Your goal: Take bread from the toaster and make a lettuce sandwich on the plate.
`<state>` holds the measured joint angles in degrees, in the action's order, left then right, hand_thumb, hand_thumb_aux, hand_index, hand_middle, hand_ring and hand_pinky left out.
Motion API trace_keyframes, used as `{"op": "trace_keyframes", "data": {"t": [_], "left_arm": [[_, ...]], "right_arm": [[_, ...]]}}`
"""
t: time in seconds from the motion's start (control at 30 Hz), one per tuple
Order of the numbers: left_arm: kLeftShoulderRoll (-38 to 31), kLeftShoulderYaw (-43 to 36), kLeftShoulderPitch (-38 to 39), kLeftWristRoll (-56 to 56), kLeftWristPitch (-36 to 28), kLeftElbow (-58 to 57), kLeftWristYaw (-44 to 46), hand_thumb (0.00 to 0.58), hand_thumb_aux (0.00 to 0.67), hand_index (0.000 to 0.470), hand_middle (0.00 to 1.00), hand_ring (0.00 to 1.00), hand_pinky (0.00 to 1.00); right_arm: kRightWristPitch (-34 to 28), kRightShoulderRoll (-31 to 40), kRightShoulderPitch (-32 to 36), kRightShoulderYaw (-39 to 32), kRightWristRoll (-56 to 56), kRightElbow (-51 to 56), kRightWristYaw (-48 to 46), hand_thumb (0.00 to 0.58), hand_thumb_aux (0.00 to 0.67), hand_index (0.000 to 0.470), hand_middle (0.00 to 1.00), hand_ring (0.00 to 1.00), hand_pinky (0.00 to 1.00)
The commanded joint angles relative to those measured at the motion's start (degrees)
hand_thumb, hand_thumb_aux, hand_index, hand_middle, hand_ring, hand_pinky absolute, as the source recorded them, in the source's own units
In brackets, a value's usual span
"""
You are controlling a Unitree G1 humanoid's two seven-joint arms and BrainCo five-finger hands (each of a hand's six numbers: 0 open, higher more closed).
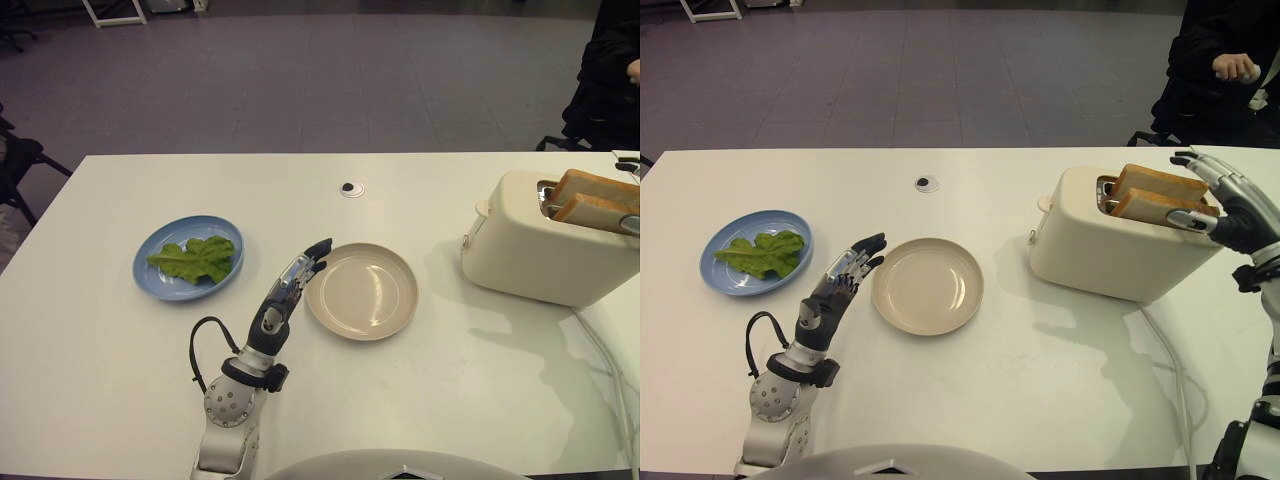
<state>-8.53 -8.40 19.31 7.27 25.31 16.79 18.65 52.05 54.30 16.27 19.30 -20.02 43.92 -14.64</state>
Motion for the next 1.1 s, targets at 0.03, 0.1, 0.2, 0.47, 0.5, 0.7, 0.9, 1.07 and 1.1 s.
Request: {"op": "trace_keyframes", "data": {"t": [0.03, 0.1, 0.2, 0.47, 0.5, 0.7, 0.9, 1.07, 1.1], "left_arm": [[-0.5, 0.3, -0.1, 0.4, 0.0, -1.1, 0.4, 0.0, 0.0, 0.0, 0.0, 0.0, 0.0], [-0.6, 0.4, -0.1, 0.5, 0.1, -1.3, 0.6, 0.0, 0.0, 0.0, 0.0, 0.0, 0.0], [-0.7, 0.5, -0.2, 0.6, 0.1, -1.4, 0.7, 0.0, 0.0, 0.0, 0.0, 0.0, 0.0], [-0.6, 0.3, 0.1, 0.4, 0.0, -1.2, 0.5, 0.0, 0.0, 0.0, 0.0, 0.0, 0.0], [-0.6, 0.3, 0.1, 0.3, -0.1, -1.1, 0.5, 0.0, 0.0, 0.0, 0.0, 0.0, 0.0], [-0.3, 0.3, 0.5, 0.0, -0.1, -1.0, -0.1, 0.0, 0.0, 0.0, 0.0, 0.0, 0.0], [0.4, 0.2, 0.6, -0.8, 0.5, -1.8, -1.2, 0.0, 0.0, 0.0, 0.0, 0.0, 0.0], [0.4, 0.3, -1.5, -0.3, 0.7, -3.8, -0.8, 0.0, 0.0, 0.0, 0.0, 0.0, 0.0], [0.4, 0.4, -1.7, -0.2, 0.8, -4.1, -0.8, 0.0, 0.0, 0.0, 0.0, 0.0, 0.0]], "right_arm": [[3.8, 1.4, 2.3, -4.4, -1.2, 6.0, 2.4, 0.403, 0.3, 0.21, 0.0, 0.0, 0.0], [5.1, 1.7, 3.0, -6.0, -0.9, 8.0, 3.3, 0.443, 0.344, 0.241, 0.0, 0.0, 0.0], [6.1, 2.2, 3.6, -7.8, -0.5, 9.6, 4.5, 0.539, 0.491, 0.345, 0.0, 0.0, 0.0], [6.5, 2.2, 6.3, -11.0, 2.5, 10.5, 5.0, 0.58, 0.67, 0.47, 0.0, 0.0, 0.0], [6.3, 2.3, 6.7, -10.9, 3.5, 10.3, 4.7, 0.58, 0.67, 0.47, 0.0, 0.0, 0.0], [2.5, 4.2, 11.7, -7.1, 18.8, 7.1, -6.0, 0.58, 0.67, 0.47, 0.0, 0.0, 0.0], [-12.3, 2.7, 19.1, -5.4, 38.2, -9.8, -21.2, 0.58, 0.67, 0.47, 0.0, 0.0, 0.0], [-33.9, -2.8, 10.2, -13.3, 46.5, -35.9, -25.8, 0.58, 0.67, 0.47, 0.0, 0.0, 0.0], [-39.8, -4.2, 8.6, -16.0, 48.2, -40.5, -26.2, 0.58, 0.67, 0.47, 0.0, 0.0, 0.0]]}}
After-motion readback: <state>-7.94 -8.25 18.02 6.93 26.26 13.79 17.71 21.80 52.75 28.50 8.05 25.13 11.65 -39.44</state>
